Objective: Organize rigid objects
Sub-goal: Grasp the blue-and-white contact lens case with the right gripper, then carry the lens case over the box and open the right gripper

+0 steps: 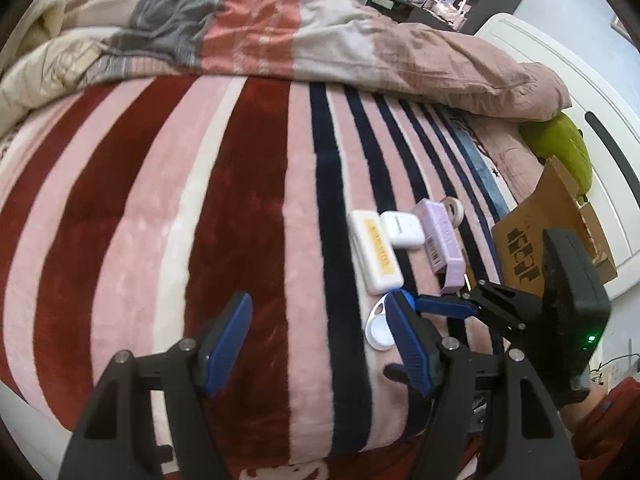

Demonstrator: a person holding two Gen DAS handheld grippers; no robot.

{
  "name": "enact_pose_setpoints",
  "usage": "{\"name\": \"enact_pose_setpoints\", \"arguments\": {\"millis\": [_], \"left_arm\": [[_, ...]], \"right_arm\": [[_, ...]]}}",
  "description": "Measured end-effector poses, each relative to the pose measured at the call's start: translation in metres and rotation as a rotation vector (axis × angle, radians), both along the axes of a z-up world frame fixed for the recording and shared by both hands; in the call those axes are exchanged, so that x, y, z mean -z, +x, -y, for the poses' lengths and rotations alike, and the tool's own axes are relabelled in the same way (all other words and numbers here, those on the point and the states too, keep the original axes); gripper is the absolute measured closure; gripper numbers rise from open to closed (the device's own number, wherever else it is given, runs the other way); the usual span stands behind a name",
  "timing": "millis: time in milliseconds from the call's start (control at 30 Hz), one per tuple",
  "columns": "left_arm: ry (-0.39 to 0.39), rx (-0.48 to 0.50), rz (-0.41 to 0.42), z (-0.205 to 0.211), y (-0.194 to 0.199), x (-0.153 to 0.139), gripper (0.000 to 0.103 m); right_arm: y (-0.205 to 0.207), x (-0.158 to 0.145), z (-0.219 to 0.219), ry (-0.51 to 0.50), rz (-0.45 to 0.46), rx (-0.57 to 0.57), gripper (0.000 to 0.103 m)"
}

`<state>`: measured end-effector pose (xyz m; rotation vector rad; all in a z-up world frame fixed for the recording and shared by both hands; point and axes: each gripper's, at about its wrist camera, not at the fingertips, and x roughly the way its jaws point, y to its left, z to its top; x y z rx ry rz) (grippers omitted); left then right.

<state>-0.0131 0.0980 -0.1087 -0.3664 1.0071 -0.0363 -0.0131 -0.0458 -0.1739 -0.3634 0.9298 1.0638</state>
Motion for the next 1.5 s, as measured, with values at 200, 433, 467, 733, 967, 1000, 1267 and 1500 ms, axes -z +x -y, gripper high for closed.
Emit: {"name": "enact_pose_setpoints", "arguments": {"millis": [200,433,467,733,967,1000,1267,1500], "left_arm": [[-0.007,0.004,-0.019,0.001,0.0,0.009,0.037],[-0.014,0.041,-0.02,0.014,0.005,0.003,0.037],[-0.025,0.052,-0.014,0.017,0.006,0.0,0.037],[-0.183,0.205,0.089,0.061,0.02,-0.042,0.053],[-0.179,0.352,0.161,0.123,0.045,-0.09,0.079],[-0.175,0.373,0.166,0.133,0.051,-0.095,0.079],[-0.151,0.542,0.158,0.222,0.104,-0.118,0.079],[-0.159,0.629,0.073,0.283,0.142,-0.101,0.079]], "right_arm": [[0.004,0.014,-0.012,-0.036,0.072,0.019,0.034],[0.0,0.004,-0.012,-0.026,0.12,-0.012,0.043],[-0.001,-0.001,-0.01,-0.013,0.124,-0.018,0.043],[-0.01,-0.059,0.021,0.114,0.215,-0.023,0.043],[-0.012,-0.111,0.074,0.202,0.352,0.031,0.043],[-0.011,-0.117,0.083,0.204,0.371,0.048,0.043],[0.013,-0.145,0.162,0.181,0.452,0.21,0.043],[0.051,-0.144,0.22,0.096,0.35,0.361,0.043]]}}
